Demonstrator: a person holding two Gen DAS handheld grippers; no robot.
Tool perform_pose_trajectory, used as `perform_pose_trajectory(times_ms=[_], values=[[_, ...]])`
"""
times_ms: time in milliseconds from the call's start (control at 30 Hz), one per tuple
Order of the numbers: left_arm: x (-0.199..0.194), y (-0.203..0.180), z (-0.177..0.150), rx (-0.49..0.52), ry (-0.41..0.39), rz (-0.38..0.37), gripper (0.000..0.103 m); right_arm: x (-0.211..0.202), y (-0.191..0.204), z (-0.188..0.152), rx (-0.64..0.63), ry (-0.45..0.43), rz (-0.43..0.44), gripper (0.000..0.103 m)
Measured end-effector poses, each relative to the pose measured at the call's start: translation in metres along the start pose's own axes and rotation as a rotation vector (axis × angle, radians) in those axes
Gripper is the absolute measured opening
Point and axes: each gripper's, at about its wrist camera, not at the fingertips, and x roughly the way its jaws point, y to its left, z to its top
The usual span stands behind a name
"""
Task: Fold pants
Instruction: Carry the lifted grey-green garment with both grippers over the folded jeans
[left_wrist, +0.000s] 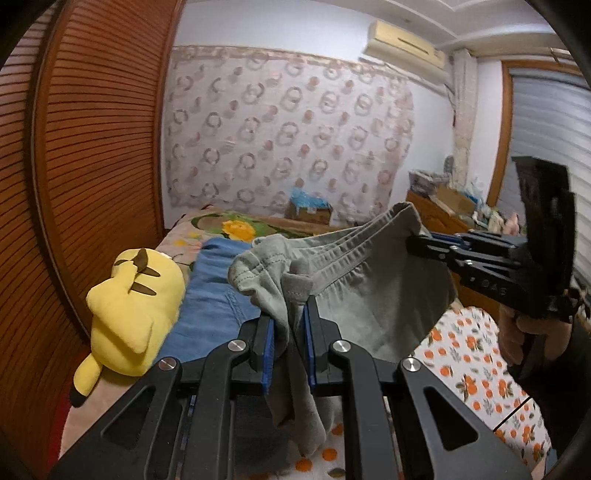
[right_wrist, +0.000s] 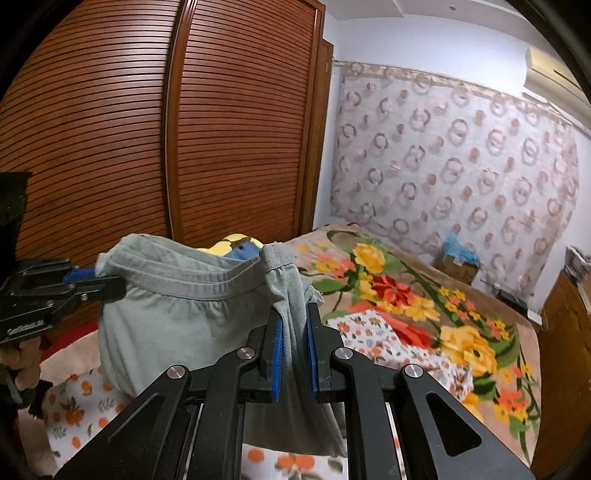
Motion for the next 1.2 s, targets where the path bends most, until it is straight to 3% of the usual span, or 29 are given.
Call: perform_pose_trajectory(times_ms=[200, 633, 1100, 1200], values=[[0.0, 0.022, -0.001, -0.064, -0.048, 0.036, 0.015, 0.046, -0.008, 0.018, -0.026, -0.015, 0.051, 0.011], [0.026, 0.045, -0.019, -0.14, 0.01, 0.128, 0.015, 0.135, -0.001, 0.029, -0.138, 0.012, 0.109, 0.011], [0.037, 0.059, -0.036, -0.191, 0.057, 0.194, 0.015, 0.182, -0.009, 0.035, -0.133, 0.08, 0.225, 0.011], [0.038, 0.059, -0.039, -0.18, 0.065, 0.197, 0.024, 0.185, -0.017, 0.036, -0.101, 0.092, 0.244, 0.016]])
